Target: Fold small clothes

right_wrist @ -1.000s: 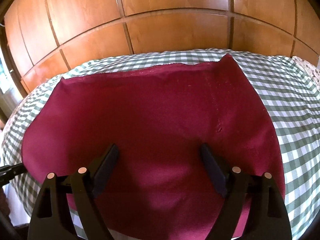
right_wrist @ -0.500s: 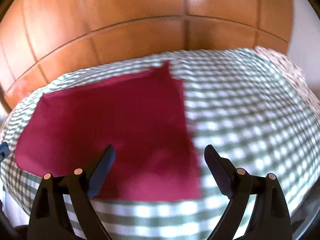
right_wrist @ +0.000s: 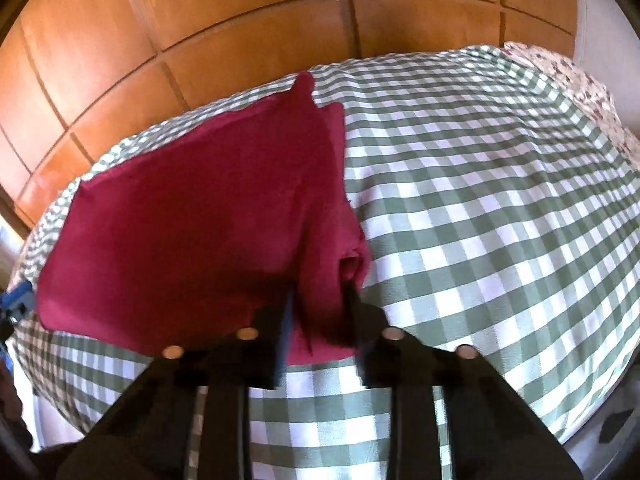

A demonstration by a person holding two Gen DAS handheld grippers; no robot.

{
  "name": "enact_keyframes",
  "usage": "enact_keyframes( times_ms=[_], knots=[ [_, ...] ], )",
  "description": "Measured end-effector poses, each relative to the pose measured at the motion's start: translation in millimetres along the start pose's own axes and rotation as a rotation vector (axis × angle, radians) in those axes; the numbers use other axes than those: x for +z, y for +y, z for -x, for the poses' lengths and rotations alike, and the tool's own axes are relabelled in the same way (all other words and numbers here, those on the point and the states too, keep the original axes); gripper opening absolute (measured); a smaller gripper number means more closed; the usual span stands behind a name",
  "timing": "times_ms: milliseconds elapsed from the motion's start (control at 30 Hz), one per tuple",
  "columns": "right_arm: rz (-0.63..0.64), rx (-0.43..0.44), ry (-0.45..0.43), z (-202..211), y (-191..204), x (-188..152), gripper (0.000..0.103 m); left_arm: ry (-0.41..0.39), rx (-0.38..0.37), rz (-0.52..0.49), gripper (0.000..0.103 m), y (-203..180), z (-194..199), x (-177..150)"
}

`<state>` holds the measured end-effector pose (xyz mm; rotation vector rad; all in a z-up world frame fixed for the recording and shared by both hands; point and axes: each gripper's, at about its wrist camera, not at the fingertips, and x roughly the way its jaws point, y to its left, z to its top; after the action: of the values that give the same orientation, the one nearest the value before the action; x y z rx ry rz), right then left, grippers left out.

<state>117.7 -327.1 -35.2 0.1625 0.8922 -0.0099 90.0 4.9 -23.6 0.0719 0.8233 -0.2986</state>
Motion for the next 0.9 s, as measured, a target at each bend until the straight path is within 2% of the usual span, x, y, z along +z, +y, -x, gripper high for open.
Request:
enact_keyframes(
  times_ms=[133, 267, 400, 500, 533, 567, 633, 767, 900],
  knots=[
    [0.018, -0.001, 0.0, 5.1, -2.1, 3.1, 0.01, 0.042, -0.013, -0.008, 0.057, -1.4, -14.6, -6.1],
    [0.03, -0.045, 0.034, -6.7, -6.6, -3.5, 0.01, 0.145, -0.028, 0.032, 0.058, 5.4, -42.0, -25.9],
    [0.033, -0.048, 0.032, -7.6, -6.6, -5.1, 0.01, 0.11, -0.009, 0.007, 0.057, -1.4, -31.7, -30.4],
    [0.034, -0.034, 0.036, -0.7, -5.4, -1.2, 0.01, 0.056, -0.037, 0.005, 0.057, -2.5, -17.6, -23.5],
    [0.03, -0.027, 0.036, 1.6, -5.5, 0.2, 0.019, 0.037, -0.043, 0.0, 0.057, -3.5, -14.0, -20.4],
    [0.023, -0.018, 0.027, 6.6, -5.8, 2.7, 0.037, 0.015, -0.063, -0.009, 0.057, -5.9, -10.1, -16.2],
    [0.022, -0.024, -0.02, 16.5, -6.4, 10.2, 0.052, -0.003, -0.097, -0.025, 0.057, -10.7, -7.6, -12.2],
    [0.004, -0.009, -0.084, 19.1, -4.3, 41.2, 0.052, 0.01, -0.12, -0.046, 0.057, -18.1, -17.6, -4.5],
    [0.022, -0.046, -0.078, -12.8, 7.4, 77.9, 0.052, 0.027, -0.125, -0.061, 0.057, -26.1, -25.2, -1.5]
  ],
)
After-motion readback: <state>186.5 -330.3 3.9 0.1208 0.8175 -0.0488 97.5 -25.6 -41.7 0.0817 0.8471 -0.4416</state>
